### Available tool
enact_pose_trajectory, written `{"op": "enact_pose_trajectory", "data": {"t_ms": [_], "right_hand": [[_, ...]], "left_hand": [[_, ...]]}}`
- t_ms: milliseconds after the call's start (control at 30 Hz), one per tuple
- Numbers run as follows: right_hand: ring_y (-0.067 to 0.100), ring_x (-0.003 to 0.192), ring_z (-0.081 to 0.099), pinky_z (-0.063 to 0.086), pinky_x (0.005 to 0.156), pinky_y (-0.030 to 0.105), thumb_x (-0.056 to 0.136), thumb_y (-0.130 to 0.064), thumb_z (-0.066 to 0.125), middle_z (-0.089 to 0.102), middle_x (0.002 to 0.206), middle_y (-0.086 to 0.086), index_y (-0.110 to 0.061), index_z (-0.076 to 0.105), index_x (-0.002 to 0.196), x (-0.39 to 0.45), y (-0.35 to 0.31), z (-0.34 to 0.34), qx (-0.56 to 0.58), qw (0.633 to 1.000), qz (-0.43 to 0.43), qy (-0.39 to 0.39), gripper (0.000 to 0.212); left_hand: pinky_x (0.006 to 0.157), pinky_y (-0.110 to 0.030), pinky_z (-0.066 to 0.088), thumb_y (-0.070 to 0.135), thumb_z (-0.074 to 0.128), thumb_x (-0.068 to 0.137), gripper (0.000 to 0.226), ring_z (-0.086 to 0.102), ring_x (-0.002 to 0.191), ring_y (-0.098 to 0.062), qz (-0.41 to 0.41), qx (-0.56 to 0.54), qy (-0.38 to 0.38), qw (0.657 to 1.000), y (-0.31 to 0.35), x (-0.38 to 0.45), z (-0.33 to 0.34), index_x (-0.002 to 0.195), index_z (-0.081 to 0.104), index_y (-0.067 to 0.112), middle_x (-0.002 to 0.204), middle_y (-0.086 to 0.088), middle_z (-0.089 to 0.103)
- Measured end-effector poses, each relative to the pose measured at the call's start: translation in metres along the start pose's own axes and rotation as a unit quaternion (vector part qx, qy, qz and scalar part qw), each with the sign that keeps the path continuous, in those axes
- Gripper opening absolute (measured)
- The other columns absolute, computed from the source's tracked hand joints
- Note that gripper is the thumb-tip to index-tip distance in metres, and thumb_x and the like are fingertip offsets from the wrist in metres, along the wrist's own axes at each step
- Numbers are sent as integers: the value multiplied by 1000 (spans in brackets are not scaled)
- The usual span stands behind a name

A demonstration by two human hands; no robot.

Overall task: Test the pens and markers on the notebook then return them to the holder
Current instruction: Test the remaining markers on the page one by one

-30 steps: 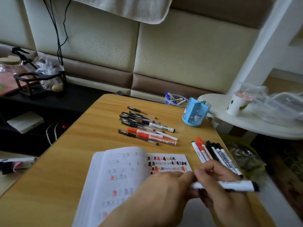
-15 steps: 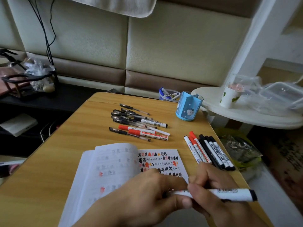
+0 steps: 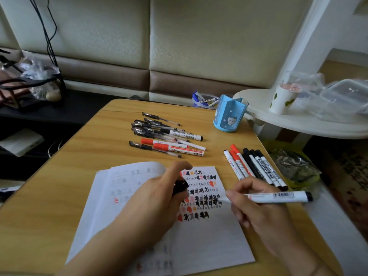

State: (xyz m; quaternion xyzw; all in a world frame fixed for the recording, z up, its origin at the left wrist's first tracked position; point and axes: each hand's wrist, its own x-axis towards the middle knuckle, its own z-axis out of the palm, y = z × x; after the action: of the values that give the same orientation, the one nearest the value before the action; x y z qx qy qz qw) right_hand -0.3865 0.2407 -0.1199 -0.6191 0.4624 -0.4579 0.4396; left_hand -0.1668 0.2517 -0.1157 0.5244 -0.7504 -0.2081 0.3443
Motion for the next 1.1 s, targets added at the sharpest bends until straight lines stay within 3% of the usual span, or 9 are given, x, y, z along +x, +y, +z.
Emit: {"op": "enact_pose_trajectory", "data": {"t_ms": [100,167,333,400,533,767,900,1100], "right_hand": [[18,45,52,40,40,21,76,-19,80,58,52,12,-14,62,70,2,11,4,-7,999,-21,28,19],[21,44,52,41,41,25,78,-14,77,56,49,12,-10,57,64,3,16,7,-28,998,-36,47,25],[17,39,38,32,42,25,72,-37,74,41,42,4,-10,42,56,5,27,11,-29,997,-38,59,45],[14,41,40,34,42,25,74,-32,73,44,44,8,-11,44,55,6,28,12,-90,993,-60,57,41],[16,43,43,36,43,29,75,-27,71,48,47,11,-11,48,56,7,31,12,-108,990,-64,64,34],[5,42,39,32,43,16,78,-1,74,43,44,0,-9,44,51,7,30,14,-145,984,-81,68,41],[7,42,38,32,42,19,78,-1,74,43,44,5,-4,46,52,6,29,14,-135,987,-68,62,39],[9,43,40,34,43,22,79,-5,74,45,48,13,-9,46,52,7,28,14,-134,986,-71,65,40]], "left_hand": [[70,-15,47,30,69,86,41,62,83,-3,-22,8,-3,1000,-2,2,2,115,44,45,92,24,62],[66,-11,47,32,71,84,33,63,74,0,-41,18,-8,999,-3,4,3,108,52,42,84,26,58],[67,-21,53,32,71,82,20,63,63,2,-67,43,-1,997,-7,6,7,99,61,36,78,20,64],[70,-27,54,33,71,83,20,64,67,-1,-66,42,6,997,-6,6,8,100,62,35,83,14,70],[73,-33,55,37,68,84,23,65,79,-13,-59,57,8,997,-5,5,8,106,61,36,92,10,72],[73,-33,55,36,67,85,23,65,80,-15,-58,58,7,997,-4,5,8,107,60,36,93,10,72],[74,-32,55,36,67,85,24,65,79,-13,-59,54,9,997,-3,4,7,108,62,37,93,12,72],[74,-30,54,33,68,85,24,62,78,-5,-42,60,14,997,-1,4,6,109,67,37,95,17,70]]}}
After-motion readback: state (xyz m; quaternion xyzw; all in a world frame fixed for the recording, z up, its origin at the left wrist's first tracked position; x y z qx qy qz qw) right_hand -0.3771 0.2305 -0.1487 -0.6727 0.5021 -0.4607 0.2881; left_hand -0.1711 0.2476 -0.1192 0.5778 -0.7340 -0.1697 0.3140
